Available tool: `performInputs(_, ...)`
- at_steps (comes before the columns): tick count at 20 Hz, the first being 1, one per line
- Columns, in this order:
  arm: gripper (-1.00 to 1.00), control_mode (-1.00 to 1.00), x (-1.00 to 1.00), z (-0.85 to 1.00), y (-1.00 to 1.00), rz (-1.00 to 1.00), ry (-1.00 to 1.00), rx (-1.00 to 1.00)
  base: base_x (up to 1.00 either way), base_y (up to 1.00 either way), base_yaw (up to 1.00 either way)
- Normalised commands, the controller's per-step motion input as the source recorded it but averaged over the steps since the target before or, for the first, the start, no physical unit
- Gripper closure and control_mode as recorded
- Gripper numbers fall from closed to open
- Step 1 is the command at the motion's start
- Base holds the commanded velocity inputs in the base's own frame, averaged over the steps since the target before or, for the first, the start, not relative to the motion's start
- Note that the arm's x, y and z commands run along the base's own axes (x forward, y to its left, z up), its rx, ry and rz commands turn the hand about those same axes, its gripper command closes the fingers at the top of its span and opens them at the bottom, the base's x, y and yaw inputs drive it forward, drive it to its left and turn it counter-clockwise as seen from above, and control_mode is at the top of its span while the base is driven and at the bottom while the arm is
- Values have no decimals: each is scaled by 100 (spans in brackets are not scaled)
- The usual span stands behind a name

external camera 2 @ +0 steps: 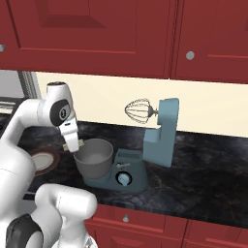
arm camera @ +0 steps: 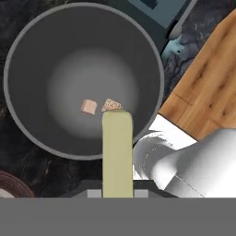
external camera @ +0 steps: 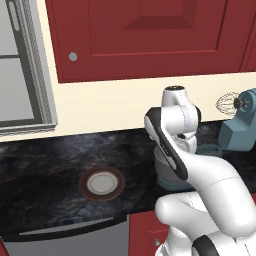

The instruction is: Add butter and sugar cubes to the stand mixer bowl and then turn on the stand mixer to begin making frosting.

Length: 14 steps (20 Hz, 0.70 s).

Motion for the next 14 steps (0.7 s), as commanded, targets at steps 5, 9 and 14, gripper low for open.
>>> performInputs(5,100,-100,23,-15,-23,0,-6,0,0,0,0)
performInputs(9,100,-100,27,-14,-21,0,-3,0,0,0,0)
performInputs(14,100,-100,31,-13,-14,1,-2,0,0,0,0)
